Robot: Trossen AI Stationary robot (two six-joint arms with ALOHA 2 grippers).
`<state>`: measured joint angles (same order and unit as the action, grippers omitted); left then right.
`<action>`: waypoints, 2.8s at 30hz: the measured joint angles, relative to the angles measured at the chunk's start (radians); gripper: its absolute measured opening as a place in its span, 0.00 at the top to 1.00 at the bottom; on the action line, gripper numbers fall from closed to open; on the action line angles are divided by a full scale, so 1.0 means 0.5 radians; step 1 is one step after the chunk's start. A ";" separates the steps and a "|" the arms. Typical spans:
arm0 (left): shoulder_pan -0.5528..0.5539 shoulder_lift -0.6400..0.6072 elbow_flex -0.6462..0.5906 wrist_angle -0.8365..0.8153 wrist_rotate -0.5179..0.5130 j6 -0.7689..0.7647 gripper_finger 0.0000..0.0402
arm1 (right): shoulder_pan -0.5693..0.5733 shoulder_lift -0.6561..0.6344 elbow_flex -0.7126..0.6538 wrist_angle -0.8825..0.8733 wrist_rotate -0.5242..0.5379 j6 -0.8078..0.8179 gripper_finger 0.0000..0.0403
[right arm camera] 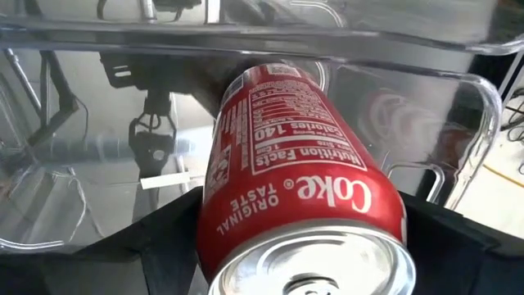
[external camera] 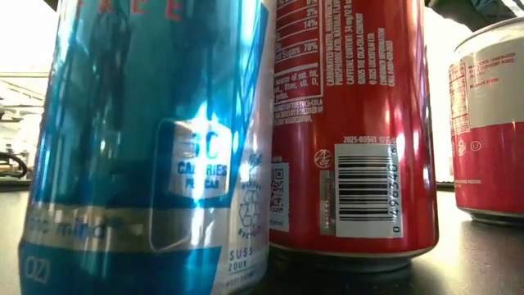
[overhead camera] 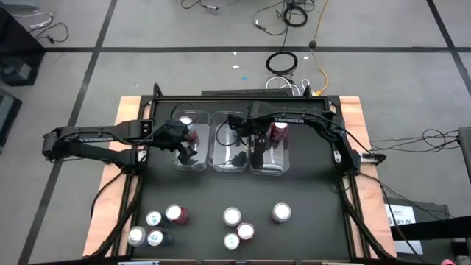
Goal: Sort soda cans
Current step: Put the red soda can into the right transparent bin, then put the pink soda can into the left transparent bin
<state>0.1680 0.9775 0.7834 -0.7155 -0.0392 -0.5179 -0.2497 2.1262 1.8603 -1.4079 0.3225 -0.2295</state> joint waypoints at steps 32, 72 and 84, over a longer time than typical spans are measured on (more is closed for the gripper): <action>0.000 0.000 0.000 0.000 0.000 0.000 0.02 | 0.000 -0.047 0.004 -0.027 0.182 -0.089 0.05; 0.000 0.000 0.000 0.250 0.000 0.002 0.02 | 0.626 -1.211 -0.277 0.188 0.097 1.990 0.05; -0.031 0.000 0.000 0.257 -0.006 0.020 0.03 | 0.915 -1.560 -1.356 0.974 0.096 2.398 0.05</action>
<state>0.1526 0.9775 0.7834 -0.5869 -0.0423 -0.5078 0.2079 1.3463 1.1821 -0.9208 0.3707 0.9694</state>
